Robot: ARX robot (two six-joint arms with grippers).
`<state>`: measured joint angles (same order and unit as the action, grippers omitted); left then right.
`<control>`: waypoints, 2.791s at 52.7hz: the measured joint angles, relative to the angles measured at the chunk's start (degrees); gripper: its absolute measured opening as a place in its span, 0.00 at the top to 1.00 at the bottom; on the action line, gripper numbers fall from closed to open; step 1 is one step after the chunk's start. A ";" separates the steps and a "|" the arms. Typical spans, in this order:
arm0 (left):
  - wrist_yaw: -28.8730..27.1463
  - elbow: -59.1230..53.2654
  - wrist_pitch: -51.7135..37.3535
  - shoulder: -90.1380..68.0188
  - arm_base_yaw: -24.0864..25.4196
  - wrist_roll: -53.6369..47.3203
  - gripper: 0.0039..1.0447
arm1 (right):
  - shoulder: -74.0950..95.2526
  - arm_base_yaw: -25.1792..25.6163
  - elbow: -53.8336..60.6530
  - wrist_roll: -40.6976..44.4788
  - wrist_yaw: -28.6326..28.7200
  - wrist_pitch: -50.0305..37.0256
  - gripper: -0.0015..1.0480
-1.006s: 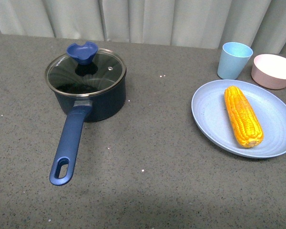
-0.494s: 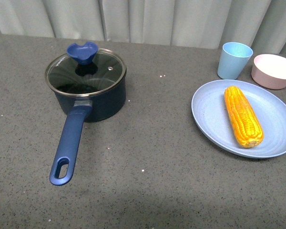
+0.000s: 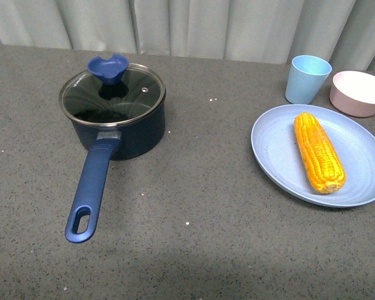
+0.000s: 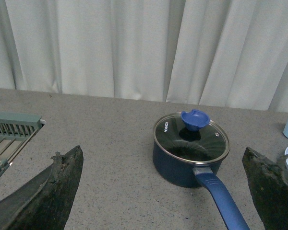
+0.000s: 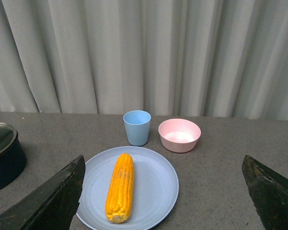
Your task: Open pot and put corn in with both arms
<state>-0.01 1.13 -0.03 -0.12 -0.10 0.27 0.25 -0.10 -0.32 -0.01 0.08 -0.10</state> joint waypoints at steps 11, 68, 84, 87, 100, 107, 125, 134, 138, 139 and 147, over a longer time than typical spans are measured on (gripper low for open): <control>0.00 0.00 0.00 0.00 0.00 0.00 0.06 | 0.00 0.00 0.00 0.00 0.00 0.00 0.09; -3.08 24.87 -64.11 -97.53 -12.52 4.94 0.06 | -0.02 0.02 0.00 0.00 0.02 0.00 0.09; -4.90 38.21 -60.81 -109.98 -13.53 4.26 0.06 | 0.00 0.02 0.00 0.00 0.02 0.00 0.09; -5.49 40.94 -60.70 -112.78 -13.64 3.96 0.06 | 0.00 0.02 0.00 0.00 0.02 0.00 0.09; -5.22 49.20 -58.45 -119.45 -14.01 3.56 0.06 | 0.00 0.02 0.00 0.00 0.02 0.00 0.09; -5.66 52.78 -56.78 -122.01 -13.88 3.65 0.06 | 0.00 0.02 0.00 0.00 0.02 0.00 0.09; -6.47 58.21 -53.90 -126.86 -13.05 3.45 0.06 | 0.00 0.02 0.00 0.00 0.02 0.00 0.09; -6.40 59.43 -53.35 -128.48 -12.48 3.39 0.06 | 0.00 0.02 0.00 0.00 0.02 0.00 0.09; -6.10 59.43 -53.35 -128.87 -12.44 3.23 0.06 | 0.00 0.02 0.00 0.00 0.02 0.00 0.09; -6.08 59.43 -53.33 -128.93 -12.44 3.23 0.06 | -0.02 0.02 0.00 0.00 0.02 0.00 0.09; -5.90 59.43 -53.24 -129.02 -12.41 3.23 0.19 | -0.02 0.02 -0.02 0.00 0.02 0.00 0.09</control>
<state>-5.91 60.55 -53.28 -129.14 -12.51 3.51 0.23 -0.08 -0.34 -0.01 0.10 -0.10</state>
